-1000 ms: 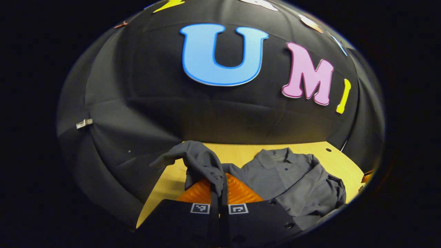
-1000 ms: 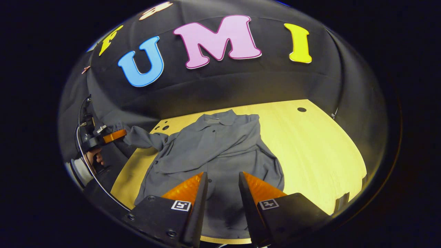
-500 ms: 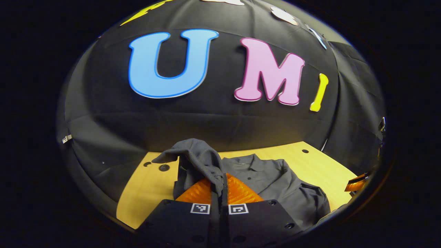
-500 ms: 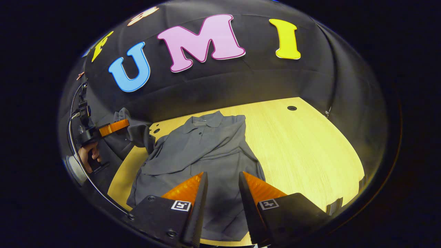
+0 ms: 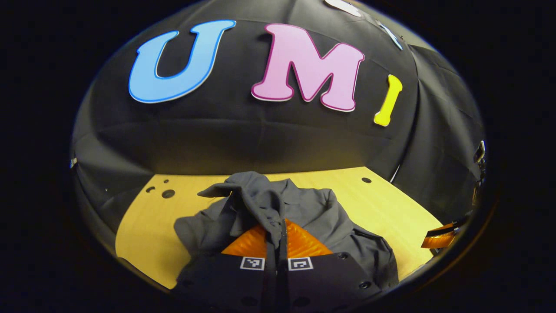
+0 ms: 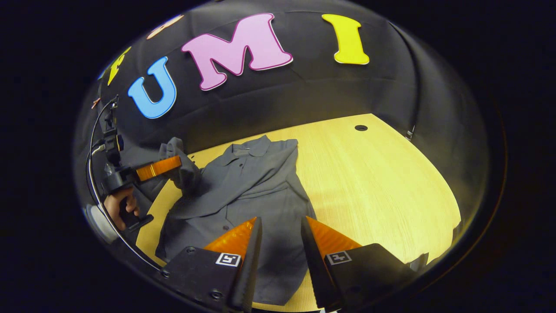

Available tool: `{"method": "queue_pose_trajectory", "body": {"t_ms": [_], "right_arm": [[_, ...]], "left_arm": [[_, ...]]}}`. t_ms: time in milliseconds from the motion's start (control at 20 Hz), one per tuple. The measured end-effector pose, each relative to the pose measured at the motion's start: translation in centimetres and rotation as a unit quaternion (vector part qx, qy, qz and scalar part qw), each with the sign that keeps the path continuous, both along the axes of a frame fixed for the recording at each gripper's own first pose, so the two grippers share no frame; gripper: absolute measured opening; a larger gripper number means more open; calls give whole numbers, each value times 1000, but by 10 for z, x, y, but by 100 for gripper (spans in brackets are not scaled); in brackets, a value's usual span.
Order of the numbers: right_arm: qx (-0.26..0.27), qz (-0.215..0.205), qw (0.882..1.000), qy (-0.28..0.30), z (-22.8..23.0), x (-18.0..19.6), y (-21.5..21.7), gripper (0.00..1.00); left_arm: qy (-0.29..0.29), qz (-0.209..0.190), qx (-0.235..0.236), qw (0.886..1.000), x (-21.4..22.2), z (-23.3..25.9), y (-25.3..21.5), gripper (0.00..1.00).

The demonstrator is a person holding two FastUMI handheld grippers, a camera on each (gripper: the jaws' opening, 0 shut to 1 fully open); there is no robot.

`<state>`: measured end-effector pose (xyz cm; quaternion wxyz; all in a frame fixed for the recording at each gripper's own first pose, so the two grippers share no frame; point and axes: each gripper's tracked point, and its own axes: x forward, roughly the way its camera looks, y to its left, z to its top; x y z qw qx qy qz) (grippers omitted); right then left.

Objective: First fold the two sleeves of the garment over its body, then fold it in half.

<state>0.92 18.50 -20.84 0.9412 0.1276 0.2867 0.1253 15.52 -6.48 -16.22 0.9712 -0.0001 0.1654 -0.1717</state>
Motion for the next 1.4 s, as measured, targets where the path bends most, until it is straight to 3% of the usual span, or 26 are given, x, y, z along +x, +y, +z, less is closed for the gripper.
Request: {"method": "queue_pose_trajectory", "body": {"t_ms": [350, 550, 650, 700, 750, 800, 850, 900, 950, 1000, 1250, 1300, 1350, 1400], "right_arm": [[4, -13, 1000, 10, -10, 3, -22, 56], [9, -15, 1000, 12, -12, 0, -26, 56], [9, -15, 1000, 12, -13, 0, -26, 56], [8, -13, 1000, 13, -14, -2, -24, 47], [6, -12, 1000, 14, -14, -3, -22, 56], [4, -10, 1000, 14, -15, -5, -20, 56], [3, -9, 1000, 15, -15, -7, -19, 47], [4, -8, 1000, 16, -15, -9, -16, 59], [4, -7, 1000, 17, -17, -12, -13, 59], [3, -6, 1000, 18, -16, -15, -12, 51], [-2, 0, 999, 33, -23, -41, -5, 79], [-4, 3, 999, 38, -26, -48, -4, 75], [-7, 4, 999, 46, -30, -57, -4, 88], [-9, 5, 999, 53, -33, -65, -4, 89]], "left_arm": [[39, -25, 12, 999, -5, -41, -42, 6], [47, -62, -4, 997, -14, -49, -69, 18], [31, -66, 2, 997, -19, -44, -73, 48], [25, -68, 9, 997, -21, -43, -74, 61], [23, -74, 13, 997, -24, -45, -76, 74], [24, -77, 15, 997, -29, -45, -76, 90], [27, -79, 15, 996, -34, -48, -74, 88], [29, -78, 14, 996, -39, -49, -71, 97], [31, -73, 14, 997, -44, -50, -65, 96], [32, -66, 16, 997, -48, -51, -57, 96], [17, -25, 46, 998, -84, -49, 2, 96], [20, -19, 46, 999, -93, -48, 14, 96], [24, -11, 41, 999, -103, -50, 28, 96], [29, 0, 33, 999, -114, -50, 40, 96]]}}
